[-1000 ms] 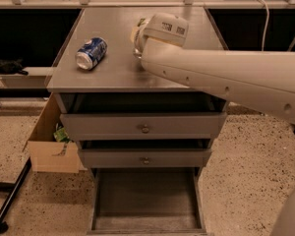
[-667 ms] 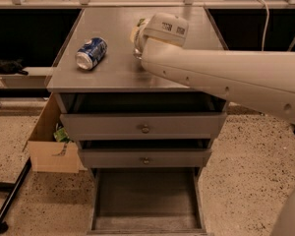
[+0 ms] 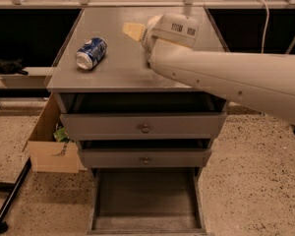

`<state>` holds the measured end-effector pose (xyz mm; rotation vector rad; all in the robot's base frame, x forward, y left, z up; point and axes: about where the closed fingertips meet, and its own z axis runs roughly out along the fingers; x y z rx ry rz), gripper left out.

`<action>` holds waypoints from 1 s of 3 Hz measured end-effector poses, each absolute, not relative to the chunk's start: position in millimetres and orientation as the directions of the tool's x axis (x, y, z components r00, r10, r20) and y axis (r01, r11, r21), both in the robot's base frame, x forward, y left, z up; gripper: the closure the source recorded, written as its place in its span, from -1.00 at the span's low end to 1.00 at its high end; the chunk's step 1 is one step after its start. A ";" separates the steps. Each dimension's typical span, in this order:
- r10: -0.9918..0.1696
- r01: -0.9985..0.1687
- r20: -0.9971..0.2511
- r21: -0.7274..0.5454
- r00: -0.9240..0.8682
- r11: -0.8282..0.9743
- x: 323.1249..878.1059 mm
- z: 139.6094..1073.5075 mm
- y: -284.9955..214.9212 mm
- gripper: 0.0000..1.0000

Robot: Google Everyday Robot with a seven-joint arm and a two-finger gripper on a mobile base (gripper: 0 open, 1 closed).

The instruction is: Pick 7up can from bottom drawer and place on counter

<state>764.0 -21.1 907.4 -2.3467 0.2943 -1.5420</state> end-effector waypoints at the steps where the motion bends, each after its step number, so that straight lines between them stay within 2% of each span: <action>1: -0.341 0.007 0.851 -0.375 0.399 -0.927 764.1 907.7 -20.2 -1.00; 2: -0.358 0.095 0.828 -0.436 0.432 -0.895 764.6 911.0 -4.2 -1.00; 3: -0.345 0.215 0.784 -0.508 0.516 -0.834 754.5 865.4 13.2 -1.00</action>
Offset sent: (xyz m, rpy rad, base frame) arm 0.0046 0.0500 0.0389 0.2954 0.0136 0.4308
